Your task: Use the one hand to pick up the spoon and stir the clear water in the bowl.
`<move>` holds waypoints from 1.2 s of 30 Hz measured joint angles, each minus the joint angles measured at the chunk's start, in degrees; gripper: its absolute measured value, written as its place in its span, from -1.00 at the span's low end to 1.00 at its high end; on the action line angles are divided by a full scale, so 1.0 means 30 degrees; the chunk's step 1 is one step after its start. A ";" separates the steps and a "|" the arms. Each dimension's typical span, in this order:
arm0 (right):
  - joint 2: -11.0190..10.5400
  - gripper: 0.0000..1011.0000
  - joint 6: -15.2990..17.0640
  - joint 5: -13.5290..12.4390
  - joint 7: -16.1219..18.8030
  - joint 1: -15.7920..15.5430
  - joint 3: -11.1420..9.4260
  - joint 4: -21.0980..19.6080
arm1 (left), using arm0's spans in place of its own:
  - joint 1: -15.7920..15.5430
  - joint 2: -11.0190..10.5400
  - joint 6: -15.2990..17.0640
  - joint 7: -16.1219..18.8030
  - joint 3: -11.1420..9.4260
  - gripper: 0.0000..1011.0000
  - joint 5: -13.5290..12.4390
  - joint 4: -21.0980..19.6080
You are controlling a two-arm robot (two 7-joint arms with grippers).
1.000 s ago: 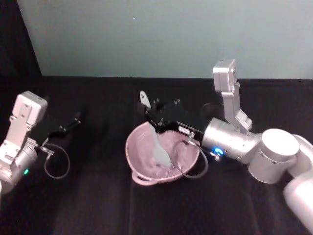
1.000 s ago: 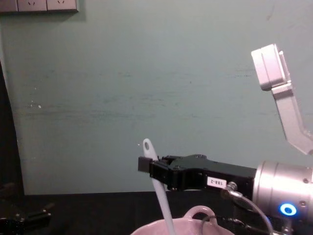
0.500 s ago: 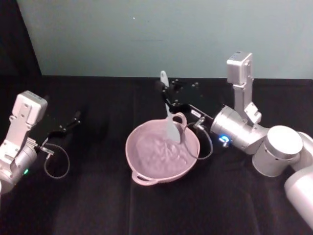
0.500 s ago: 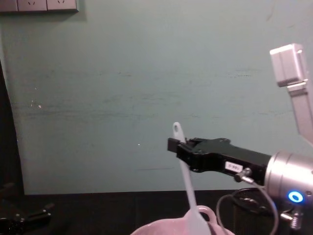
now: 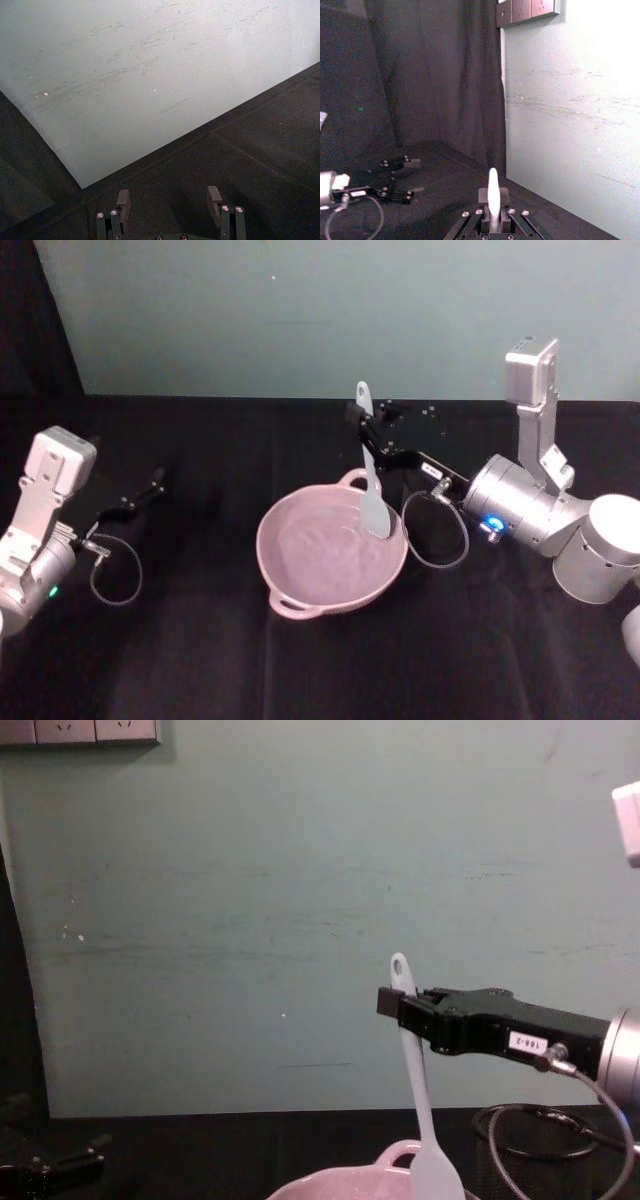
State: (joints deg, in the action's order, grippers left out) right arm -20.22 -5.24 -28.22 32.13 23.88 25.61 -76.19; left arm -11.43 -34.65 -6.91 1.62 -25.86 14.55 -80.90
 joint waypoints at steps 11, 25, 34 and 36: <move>-0.0130 -0.77 0.0793 -0.1621 0.0445 -0.0262 -0.0337 -0.0895 | 0.0000 0.0001 0.0000 -0.0001 0.0001 1.00 0.0000 0.0000; -0.0437 -0.77 0.1009 -0.3522 0.0285 -0.0479 -0.1121 -0.2020 | 0.0000 0.0000 0.0000 0.0000 0.0000 1.00 -0.0001 0.0000; -0.0872 -0.77 0.1116 -0.5560 -0.0215 -0.0448 -0.2627 -0.2238 | 0.0000 0.0001 0.0001 -0.0001 0.0001 1.00 0.0000 0.0000; -0.0962 -0.77 0.1114 -0.6007 -0.0407 -0.0372 -0.2994 -0.2030 | 0.0000 0.0000 0.0001 0.0000 0.0000 1.00 -0.0001 0.0000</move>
State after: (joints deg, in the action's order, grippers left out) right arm -23.10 -1.89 -46.24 30.91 22.76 16.62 -82.28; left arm -11.43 -34.65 -6.91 1.62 -25.86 14.55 -80.90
